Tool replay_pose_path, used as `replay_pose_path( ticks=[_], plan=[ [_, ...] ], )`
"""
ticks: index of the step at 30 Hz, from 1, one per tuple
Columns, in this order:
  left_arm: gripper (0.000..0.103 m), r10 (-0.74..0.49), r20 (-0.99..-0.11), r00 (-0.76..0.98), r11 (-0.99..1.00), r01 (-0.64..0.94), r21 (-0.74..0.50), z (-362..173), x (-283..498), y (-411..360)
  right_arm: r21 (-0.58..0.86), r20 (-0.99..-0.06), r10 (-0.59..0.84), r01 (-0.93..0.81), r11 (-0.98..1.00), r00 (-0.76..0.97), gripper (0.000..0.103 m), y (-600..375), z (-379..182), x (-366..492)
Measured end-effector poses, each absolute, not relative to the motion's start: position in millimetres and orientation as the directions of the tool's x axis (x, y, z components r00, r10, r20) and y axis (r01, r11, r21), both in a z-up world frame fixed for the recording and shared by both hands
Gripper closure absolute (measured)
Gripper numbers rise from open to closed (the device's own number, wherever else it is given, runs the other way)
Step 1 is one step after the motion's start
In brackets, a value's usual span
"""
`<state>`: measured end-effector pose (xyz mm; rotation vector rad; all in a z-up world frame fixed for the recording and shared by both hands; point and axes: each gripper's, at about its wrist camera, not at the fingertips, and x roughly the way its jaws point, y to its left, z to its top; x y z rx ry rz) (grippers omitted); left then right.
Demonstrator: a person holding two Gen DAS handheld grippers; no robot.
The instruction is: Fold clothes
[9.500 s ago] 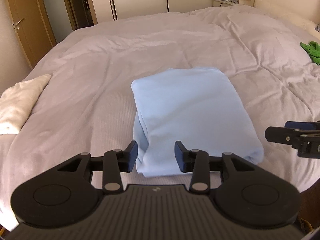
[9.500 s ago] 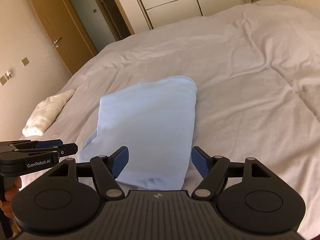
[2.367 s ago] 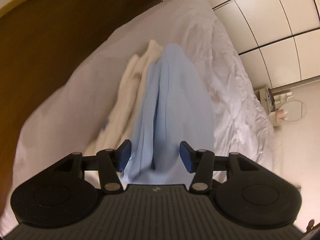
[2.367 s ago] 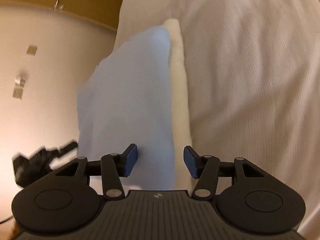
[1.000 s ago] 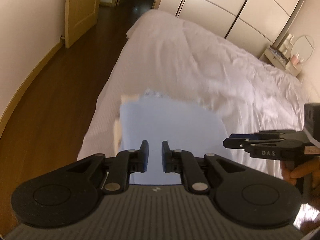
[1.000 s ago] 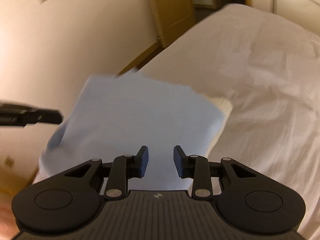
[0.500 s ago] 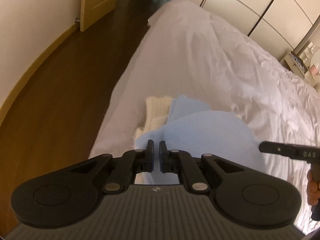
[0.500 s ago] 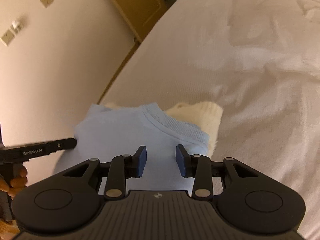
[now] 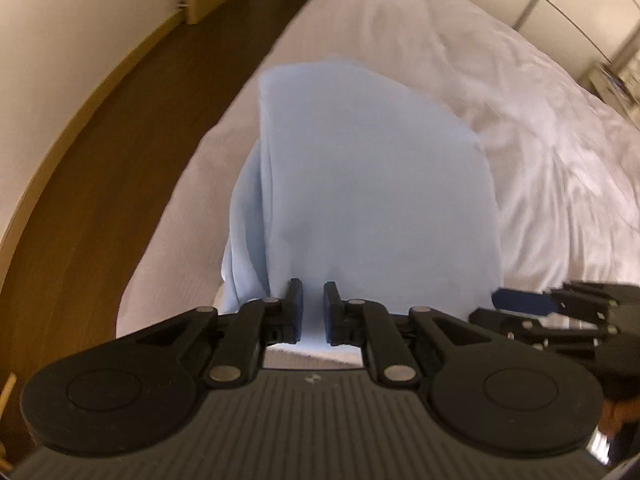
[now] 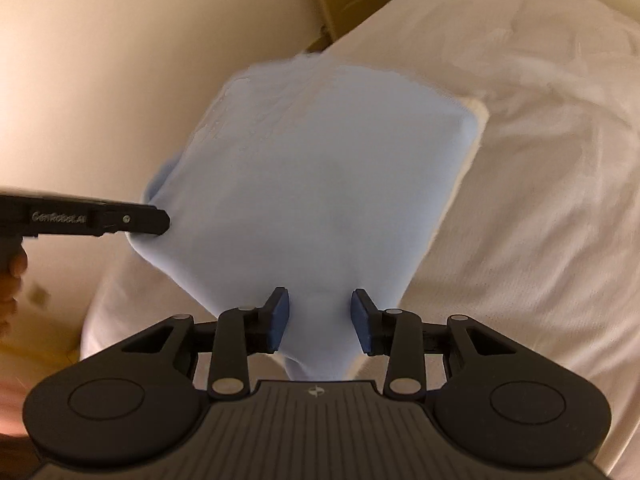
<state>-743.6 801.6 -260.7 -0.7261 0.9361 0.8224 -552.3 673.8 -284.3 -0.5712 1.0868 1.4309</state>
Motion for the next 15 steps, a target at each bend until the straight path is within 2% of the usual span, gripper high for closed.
replay_pose_path(
  ticks=[2,4,6,7,10,11,13,15],
  plan=[
    [0.092,0.319,-0.891,0.323,0.486,-0.863,-0.139,-241.2,-739.1,795.6,0.267,-0.852,0.491,-0.957,0.114,-0.179,0.064,676.4,-280.9,-557.5],
    [0.072,0.364,-0.887,0.286,0.475,-0.876,-0.087,-218.9,-735.8,784.2,0.281,-0.834,0.520,-0.953,0.117,-0.182,0.059,675.7,-268.5,-551.2],
    [0.069,0.405,-0.878,0.253,0.465,-0.885,-0.041,-194.5,-733.4,768.2,0.282,-0.828,0.534,-0.950,0.134,-0.170,0.043,663.0,-247.8,-549.4],
    [0.065,0.422,-0.875,0.237,0.456,-0.890,-0.021,-183.2,-732.1,759.3,0.292,-0.825,0.538,-0.945,0.145,-0.172,0.040,656.2,-238.9,-546.3],
    [0.054,0.454,-0.871,0.187,0.416,-0.909,0.022,-152.9,-727.7,728.9,0.321,-0.815,0.553,-0.930,0.180,-0.174,0.023,632.5,-208.0,-539.4],
    [0.052,0.465,-0.868,0.175,0.404,-0.914,0.032,-143.4,-725.7,718.5,0.331,-0.811,0.557,-0.925,0.185,-0.179,0.014,625.6,-199.9,-536.6],
    [0.041,0.491,-0.855,0.165,0.382,-0.923,0.041,-126.3,-721.0,695.8,0.350,-0.808,0.555,-0.919,0.181,-0.198,0.008,610.3,-181.4,-533.7],
    [0.040,0.515,-0.843,0.154,0.359,-0.932,0.049,-109.9,-720.4,673.1,0.358,-0.804,0.556,-0.918,0.170,-0.211,0.004,598.3,-170.9,-527.2]
  ],
)
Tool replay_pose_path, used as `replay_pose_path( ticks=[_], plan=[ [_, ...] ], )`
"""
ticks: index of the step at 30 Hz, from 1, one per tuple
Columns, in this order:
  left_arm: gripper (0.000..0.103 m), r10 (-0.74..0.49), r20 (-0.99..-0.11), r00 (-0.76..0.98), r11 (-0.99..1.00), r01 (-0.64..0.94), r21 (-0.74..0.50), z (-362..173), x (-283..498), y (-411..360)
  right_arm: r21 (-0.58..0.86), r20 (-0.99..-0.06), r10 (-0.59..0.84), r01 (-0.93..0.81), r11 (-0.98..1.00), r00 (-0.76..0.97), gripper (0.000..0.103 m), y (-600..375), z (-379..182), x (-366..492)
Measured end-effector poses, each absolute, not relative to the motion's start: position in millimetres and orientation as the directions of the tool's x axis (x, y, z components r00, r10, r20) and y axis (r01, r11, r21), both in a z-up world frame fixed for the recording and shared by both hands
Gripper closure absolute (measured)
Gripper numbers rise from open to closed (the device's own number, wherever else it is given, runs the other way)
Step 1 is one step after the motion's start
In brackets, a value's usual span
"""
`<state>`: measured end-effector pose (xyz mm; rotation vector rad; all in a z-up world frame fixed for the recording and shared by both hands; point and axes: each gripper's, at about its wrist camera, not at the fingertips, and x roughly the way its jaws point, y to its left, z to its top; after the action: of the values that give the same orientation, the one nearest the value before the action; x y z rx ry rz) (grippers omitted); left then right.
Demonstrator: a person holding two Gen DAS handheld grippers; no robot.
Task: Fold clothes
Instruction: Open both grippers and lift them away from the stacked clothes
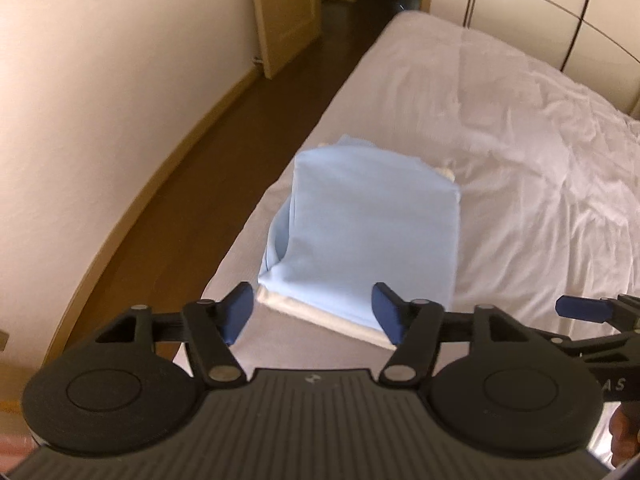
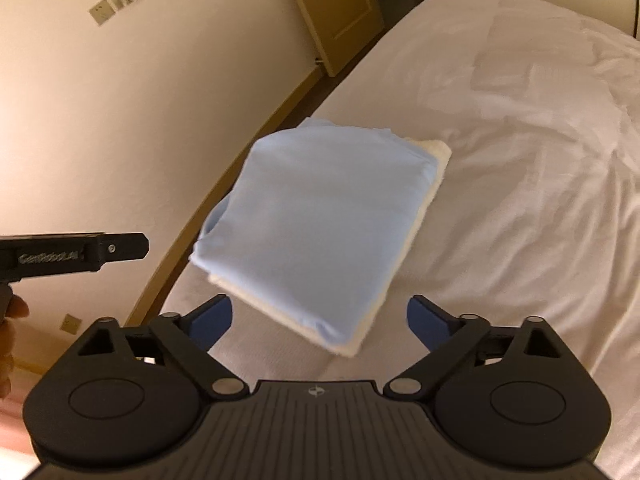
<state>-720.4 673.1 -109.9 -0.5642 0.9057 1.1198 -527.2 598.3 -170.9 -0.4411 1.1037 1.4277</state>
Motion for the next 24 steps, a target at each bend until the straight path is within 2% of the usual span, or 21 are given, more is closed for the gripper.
replay_pose_path(
  ticks=[6,10,17,24],
  plan=[
    [0.033,0.552,-0.829,0.088,0.273,-0.959,0.080,-85.0,-703.2,609.7,0.337,-0.794,0.571,-0.933,0.125,-0.210,0.002,555.9,-137.3,-512.6],
    [0.019,0.578,-0.815,0.047,0.215,-0.972,0.096,-70.9,-693.6,567.4,0.321,-0.789,0.577,-0.943,0.092,-0.212,0.002,524.9,-120.3,-497.2],
    [0.002,0.638,-0.770,-0.008,0.099,-0.991,0.093,-50.5,-678.2,498.6,0.247,-0.779,0.595,-0.969,-0.001,-0.199,0.002,483.3,-97.9,-474.4],
    [0.001,0.668,-0.737,-0.104,0.004,-0.990,0.143,-44.7,-660.0,446.5,0.152,-0.754,0.637,-0.986,-0.069,-0.161,0.000,452.3,-83.0,-461.8]
  ],
)
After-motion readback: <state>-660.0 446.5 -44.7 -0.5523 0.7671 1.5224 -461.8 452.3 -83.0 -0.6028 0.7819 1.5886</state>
